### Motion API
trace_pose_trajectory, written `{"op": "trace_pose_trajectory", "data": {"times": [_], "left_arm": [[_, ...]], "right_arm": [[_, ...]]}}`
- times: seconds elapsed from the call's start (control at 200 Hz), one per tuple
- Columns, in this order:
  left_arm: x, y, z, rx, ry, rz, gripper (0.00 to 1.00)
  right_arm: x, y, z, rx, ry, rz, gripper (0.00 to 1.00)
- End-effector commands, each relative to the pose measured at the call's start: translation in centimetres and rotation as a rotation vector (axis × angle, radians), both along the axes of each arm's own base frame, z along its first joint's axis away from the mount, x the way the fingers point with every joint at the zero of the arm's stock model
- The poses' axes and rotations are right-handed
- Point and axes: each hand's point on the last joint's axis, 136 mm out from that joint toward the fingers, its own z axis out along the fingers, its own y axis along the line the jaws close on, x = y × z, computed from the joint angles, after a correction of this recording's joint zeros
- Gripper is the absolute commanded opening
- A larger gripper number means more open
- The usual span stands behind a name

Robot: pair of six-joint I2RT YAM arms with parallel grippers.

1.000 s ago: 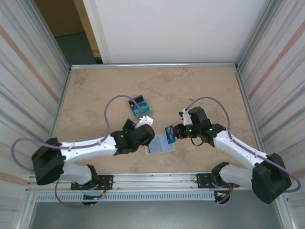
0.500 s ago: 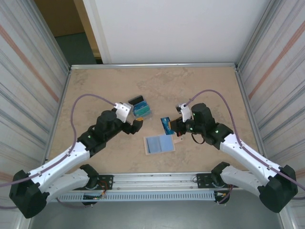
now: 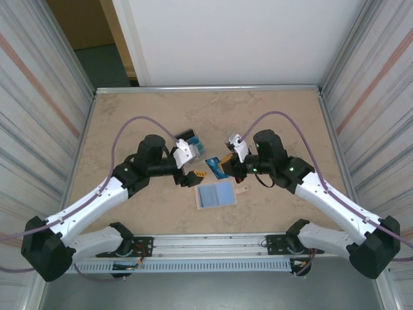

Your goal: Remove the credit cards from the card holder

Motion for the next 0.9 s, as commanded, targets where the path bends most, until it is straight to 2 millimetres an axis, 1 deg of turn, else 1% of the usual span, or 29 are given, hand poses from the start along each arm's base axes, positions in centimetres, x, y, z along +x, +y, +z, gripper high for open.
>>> {"op": "trace_pose_trajectory", "data": {"times": [0.0, 0.045, 0.155, 0.276, 0.361, 0.431, 0.521, 0.556, 0.616, 0.762, 0.892], "left_arm": [[-1.7, -1.1, 1.1, 0.016, -0.040, -0.137, 0.71], [-1.9, -1.3, 1.1, 0.027, -0.040, -0.154, 0.69], [-2.6, -2.0, 0.9, 0.056, -0.030, -0.209, 0.58], [-3.0, -2.7, 0.5, 0.084, -0.027, -0.247, 0.36], [-3.3, -3.1, 0.1, 0.100, -0.021, -0.269, 0.27], [-3.4, -3.4, -0.1, 0.108, -0.024, -0.279, 0.17], [-3.3, -3.6, -0.2, 0.118, -0.034, -0.279, 0.00], [-3.3, -3.6, -0.2, 0.122, -0.038, -0.275, 0.00], [-3.2, -3.5, -0.3, 0.130, -0.045, -0.266, 0.00], [-2.4, -2.8, -0.7, 0.142, -0.069, -0.197, 0.00], [-1.4, -1.8, -0.2, 0.114, -0.097, -0.083, 0.00]], "right_arm": [[-1.1, 0.5, 0.7, -0.009, -0.022, 0.082, 0.00], [-1.3, 0.6, 0.8, -0.009, -0.026, 0.091, 0.00], [-1.8, 0.9, 1.1, -0.006, -0.031, 0.124, 0.00], [-1.9, 1.2, 1.0, -0.016, -0.027, 0.148, 0.00], [-2.0, 1.4, 1.0, -0.023, -0.020, 0.157, 0.00], [-2.0, 1.5, 0.9, -0.024, -0.015, 0.162, 0.00], [-1.8, 1.5, 0.9, -0.028, -0.016, 0.150, 0.00], [-1.7, 1.4, 0.9, -0.029, -0.018, 0.141, 0.00], [-1.4, 1.2, 0.7, -0.036, -0.021, 0.115, 0.06], [0.1, 0.2, 0.7, -0.042, -0.046, 0.014, 0.30], [1.0, -0.9, 1.2, 0.004, -0.059, -0.065, 0.40]]}}
